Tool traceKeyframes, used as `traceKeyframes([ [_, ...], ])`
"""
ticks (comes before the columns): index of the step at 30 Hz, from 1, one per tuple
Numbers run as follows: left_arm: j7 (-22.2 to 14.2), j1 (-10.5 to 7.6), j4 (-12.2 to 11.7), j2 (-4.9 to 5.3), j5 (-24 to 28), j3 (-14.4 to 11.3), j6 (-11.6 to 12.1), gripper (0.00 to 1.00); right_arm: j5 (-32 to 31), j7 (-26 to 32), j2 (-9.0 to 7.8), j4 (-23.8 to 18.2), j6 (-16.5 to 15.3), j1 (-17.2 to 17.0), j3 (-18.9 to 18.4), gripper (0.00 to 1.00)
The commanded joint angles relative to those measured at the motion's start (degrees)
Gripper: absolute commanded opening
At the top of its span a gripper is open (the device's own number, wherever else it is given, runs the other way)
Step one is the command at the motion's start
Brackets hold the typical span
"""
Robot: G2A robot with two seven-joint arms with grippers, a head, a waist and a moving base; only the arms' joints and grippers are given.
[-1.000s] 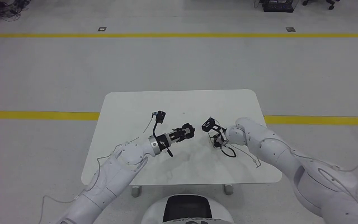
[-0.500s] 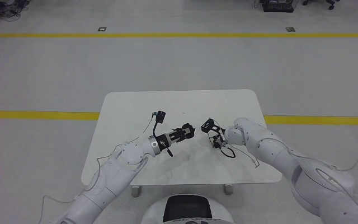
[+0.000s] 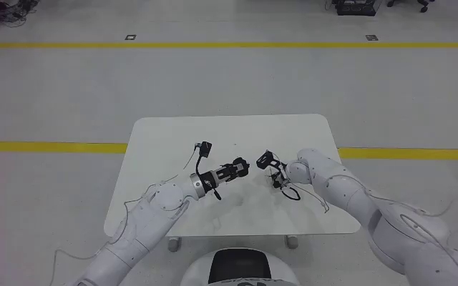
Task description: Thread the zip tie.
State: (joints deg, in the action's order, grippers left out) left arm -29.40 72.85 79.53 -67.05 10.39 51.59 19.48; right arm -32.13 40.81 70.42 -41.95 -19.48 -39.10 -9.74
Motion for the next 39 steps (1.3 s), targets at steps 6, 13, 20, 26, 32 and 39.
traceKeyframes([
  [6,0.0,0.0,0.0,0.0,0.0,0.0,0.0,0.0,-0.06,-0.52,-0.22,-0.22,0.0,0.17,0.0,0.1],
  [13,0.0,0.0,0.0,0.0,0.0,0.0,0.0,0.0,-0.15,-1.04,-0.65,-0.93,0.0,0.08,0.0,0.18],
  [20,0.0,0.0,0.0,0.0,0.0,0.0,0.0,0.0,-0.23,-1.76,-0.72,-1.04,0.0,-0.04,0.0,0.2],
  [26,0.0,0.0,0.0,0.0,0.0,0.0,0.0,0.0,-0.26,-2.21,-0.69,-1.13,0.0,-0.2,0.0,0.2],
  [32,0.0,0.0,0.0,0.0,0.0,0.0,0.0,0.0,-0.42,-2.69,-0.46,-1.11,0.0,-0.25,0.0,0.2],
  [39,0.0,0.0,0.0,0.0,0.0,0.0,0.0,0.0,-0.72,-3.07,-0.36,-1.04,0.0,-0.33,0.0,0.2],
])
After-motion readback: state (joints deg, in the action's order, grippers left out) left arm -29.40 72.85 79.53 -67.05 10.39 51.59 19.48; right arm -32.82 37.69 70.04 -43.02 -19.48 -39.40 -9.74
